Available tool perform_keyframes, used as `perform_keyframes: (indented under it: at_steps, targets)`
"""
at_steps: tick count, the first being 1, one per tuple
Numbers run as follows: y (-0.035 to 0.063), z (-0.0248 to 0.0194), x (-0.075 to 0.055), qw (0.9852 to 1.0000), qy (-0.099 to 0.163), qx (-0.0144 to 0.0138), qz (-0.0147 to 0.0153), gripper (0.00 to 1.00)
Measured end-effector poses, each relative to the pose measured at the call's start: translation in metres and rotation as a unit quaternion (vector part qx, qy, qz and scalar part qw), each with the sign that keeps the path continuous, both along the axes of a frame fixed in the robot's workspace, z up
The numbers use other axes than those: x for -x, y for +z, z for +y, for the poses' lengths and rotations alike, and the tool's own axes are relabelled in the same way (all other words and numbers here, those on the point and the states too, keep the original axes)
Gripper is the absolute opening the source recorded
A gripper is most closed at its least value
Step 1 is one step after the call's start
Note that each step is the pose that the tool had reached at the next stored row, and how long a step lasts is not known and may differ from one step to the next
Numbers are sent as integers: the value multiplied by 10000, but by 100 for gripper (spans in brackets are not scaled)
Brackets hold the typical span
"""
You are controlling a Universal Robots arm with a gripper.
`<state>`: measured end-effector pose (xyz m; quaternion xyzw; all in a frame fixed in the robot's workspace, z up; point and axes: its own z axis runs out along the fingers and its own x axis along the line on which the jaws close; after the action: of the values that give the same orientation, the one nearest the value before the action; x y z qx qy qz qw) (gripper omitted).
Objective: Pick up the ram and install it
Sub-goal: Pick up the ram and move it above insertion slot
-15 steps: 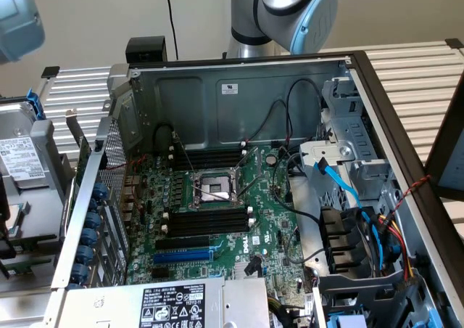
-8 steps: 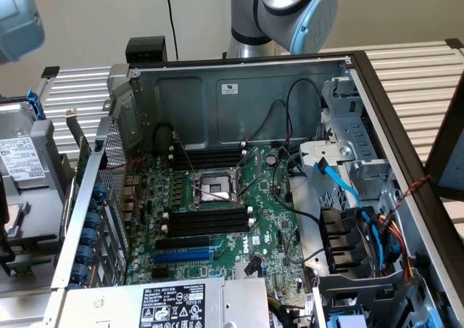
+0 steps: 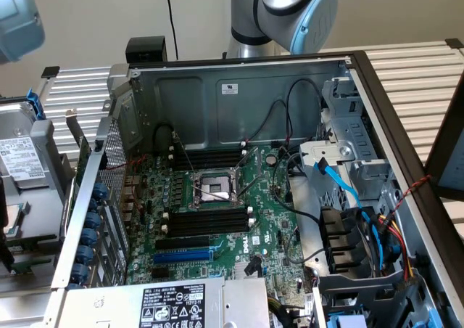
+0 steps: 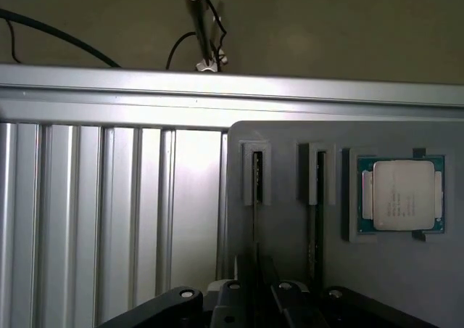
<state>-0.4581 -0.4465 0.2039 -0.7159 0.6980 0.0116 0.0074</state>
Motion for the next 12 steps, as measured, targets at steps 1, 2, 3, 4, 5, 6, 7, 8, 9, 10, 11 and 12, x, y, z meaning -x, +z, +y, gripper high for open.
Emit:
perform_keyframes:
  at_steps: [1, 2, 3, 4, 5, 6, 7, 8, 9, 10, 11, 12]
  targets:
    - [0, 0, 0, 10000, 0, 0, 0, 19]
    - [0, 0, 0, 10000, 0, 0, 0, 19]
    - [0, 0, 0, 10000, 0, 0, 0, 19]
    - [0, 0, 0, 10000, 0, 0, 0, 19]
    - [0, 0, 0, 10000, 0, 0, 0, 19]
    - [0, 0, 0, 10000, 0, 0, 0, 19]
    - [0, 0, 0, 10000, 0, 0, 0, 19]
    - [0, 0, 0, 10000, 0, 0, 0, 19]
    - [-2, 0, 0, 10000, 0, 0, 0, 19]
    - [-3, 0, 0, 10000, 0, 0, 0, 19]
    - [-4, 0, 0, 10000, 0, 0, 0, 19]
    - [-5, 0, 0, 10000, 0, 0, 0, 19]
